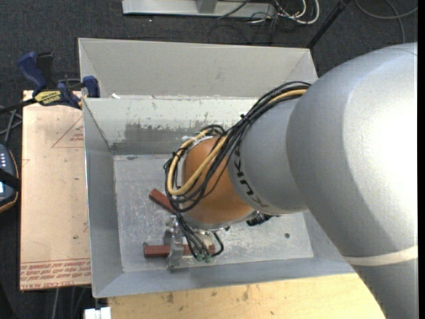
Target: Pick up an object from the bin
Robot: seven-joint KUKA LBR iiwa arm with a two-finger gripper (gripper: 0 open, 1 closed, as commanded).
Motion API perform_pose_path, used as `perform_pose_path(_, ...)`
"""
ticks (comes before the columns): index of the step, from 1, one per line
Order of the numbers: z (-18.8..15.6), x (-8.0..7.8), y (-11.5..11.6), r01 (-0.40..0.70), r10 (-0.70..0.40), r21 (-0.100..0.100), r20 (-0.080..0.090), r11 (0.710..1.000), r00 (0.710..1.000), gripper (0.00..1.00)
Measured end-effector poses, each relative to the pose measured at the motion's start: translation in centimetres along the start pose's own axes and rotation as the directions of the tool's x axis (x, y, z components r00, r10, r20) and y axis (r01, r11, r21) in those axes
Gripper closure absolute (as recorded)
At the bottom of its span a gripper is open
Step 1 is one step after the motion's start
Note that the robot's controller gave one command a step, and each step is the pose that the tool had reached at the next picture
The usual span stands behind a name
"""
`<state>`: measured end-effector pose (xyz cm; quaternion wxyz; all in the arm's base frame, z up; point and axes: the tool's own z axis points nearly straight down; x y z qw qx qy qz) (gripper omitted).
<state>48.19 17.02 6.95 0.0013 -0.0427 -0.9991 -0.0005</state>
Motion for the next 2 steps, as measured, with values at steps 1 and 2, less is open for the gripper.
perform_pose_path(1, 0.00, 0.00, 0.00, 0.000, 0.000, 0.000, 0.000, 1.000, 1.000, 1.00)
perform_pose_path(2, -0.38, 0.11, -0.06, 0.000, 0.000, 0.002, -0.004, 1.000, 1.000, 1.00)
